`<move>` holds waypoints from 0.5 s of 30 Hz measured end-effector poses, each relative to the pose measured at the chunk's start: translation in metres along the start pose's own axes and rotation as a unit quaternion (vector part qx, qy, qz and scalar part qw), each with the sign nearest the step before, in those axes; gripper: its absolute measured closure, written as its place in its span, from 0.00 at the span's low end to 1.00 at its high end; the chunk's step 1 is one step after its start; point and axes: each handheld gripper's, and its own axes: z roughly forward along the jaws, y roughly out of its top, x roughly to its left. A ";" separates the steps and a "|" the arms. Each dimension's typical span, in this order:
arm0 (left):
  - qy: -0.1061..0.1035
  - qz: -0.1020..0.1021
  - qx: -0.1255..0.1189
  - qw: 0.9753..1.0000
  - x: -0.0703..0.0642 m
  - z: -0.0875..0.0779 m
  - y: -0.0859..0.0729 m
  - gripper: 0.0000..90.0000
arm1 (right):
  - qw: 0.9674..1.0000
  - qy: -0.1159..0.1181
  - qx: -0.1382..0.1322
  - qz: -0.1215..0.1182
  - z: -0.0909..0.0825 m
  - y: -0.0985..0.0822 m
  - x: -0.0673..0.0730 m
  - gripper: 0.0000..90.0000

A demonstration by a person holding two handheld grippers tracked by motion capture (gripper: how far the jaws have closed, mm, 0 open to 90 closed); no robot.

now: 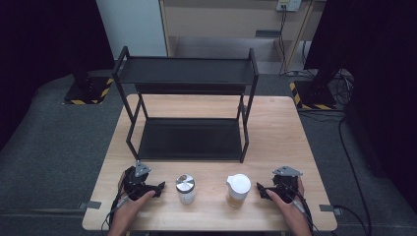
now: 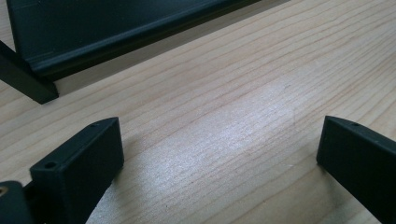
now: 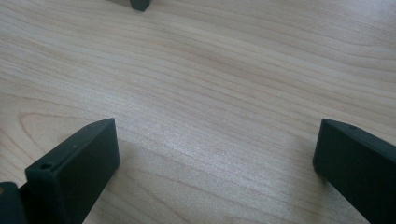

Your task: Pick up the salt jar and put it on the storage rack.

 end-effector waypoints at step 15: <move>-0.005 0.005 0.000 1.000 0.002 0.000 0.000 0.00 | 1.000 0.000 0.000 0.000 0.000 0.000 0.000 0.02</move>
